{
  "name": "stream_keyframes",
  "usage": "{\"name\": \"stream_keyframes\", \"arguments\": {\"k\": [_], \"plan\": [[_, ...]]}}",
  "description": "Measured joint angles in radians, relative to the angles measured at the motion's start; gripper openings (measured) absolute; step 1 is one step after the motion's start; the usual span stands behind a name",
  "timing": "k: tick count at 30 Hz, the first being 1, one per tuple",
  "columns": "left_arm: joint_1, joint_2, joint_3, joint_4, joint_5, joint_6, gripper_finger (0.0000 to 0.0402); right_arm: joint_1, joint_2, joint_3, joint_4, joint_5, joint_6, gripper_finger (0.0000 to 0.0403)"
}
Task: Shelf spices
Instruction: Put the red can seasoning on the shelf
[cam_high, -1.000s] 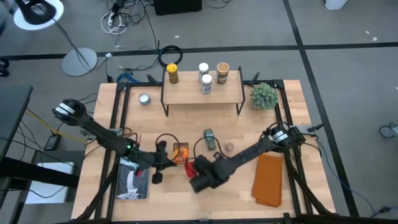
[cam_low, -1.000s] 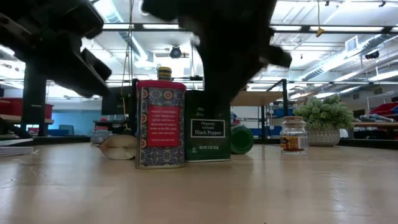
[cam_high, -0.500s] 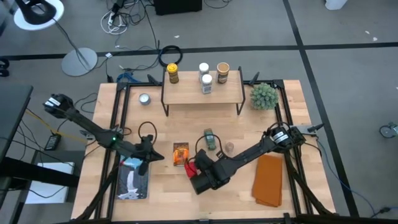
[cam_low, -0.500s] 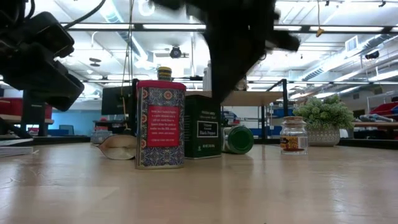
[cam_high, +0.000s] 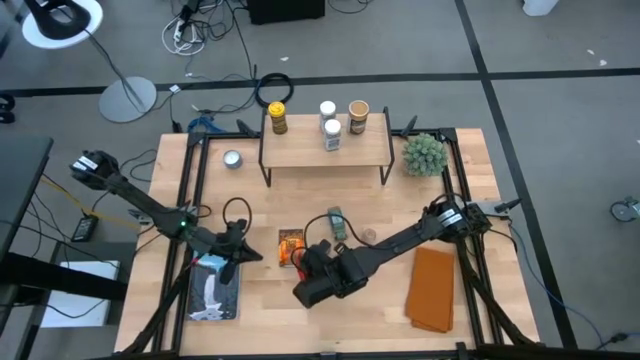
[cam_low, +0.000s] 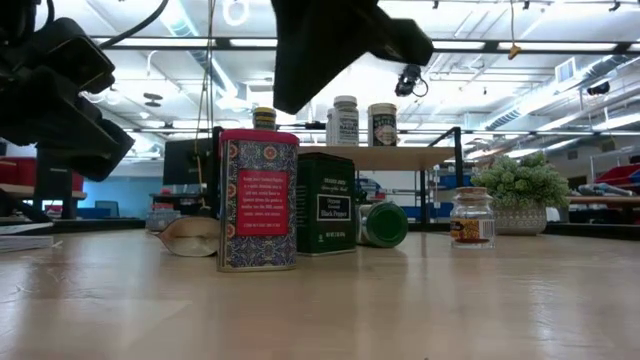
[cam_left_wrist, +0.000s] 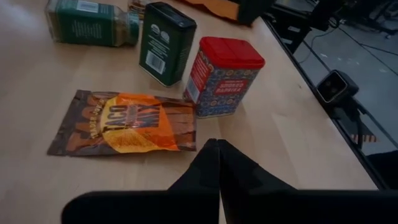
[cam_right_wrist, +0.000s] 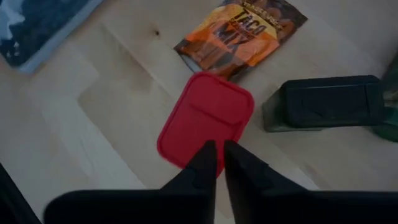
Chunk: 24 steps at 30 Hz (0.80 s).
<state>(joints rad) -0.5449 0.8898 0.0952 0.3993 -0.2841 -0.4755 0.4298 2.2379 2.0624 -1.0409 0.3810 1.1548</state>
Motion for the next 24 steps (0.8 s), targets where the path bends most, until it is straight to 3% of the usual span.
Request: {"name": "stream_keyframes", "arguments": {"k": [6, 15, 24], "plan": [[0.0, 0.0, 0.0, -0.014, 0.009, 0.0, 0.0001, -0.03, 0.0, 0.0, 0.006, -0.086, 0.155, 0.0121], [0.0, 0.0, 0.0, -0.032, 0.007, 0.0, 0.0001, -0.06, 0.0, 0.0, 0.046, -0.266, 0.215, 0.0273], [0.0, 0.0, 0.0, -0.032, 0.005, 0.0, 0.0001, -0.086, 0.0, 0.0, 0.057, -0.269, 0.206, 0.0335]]}}
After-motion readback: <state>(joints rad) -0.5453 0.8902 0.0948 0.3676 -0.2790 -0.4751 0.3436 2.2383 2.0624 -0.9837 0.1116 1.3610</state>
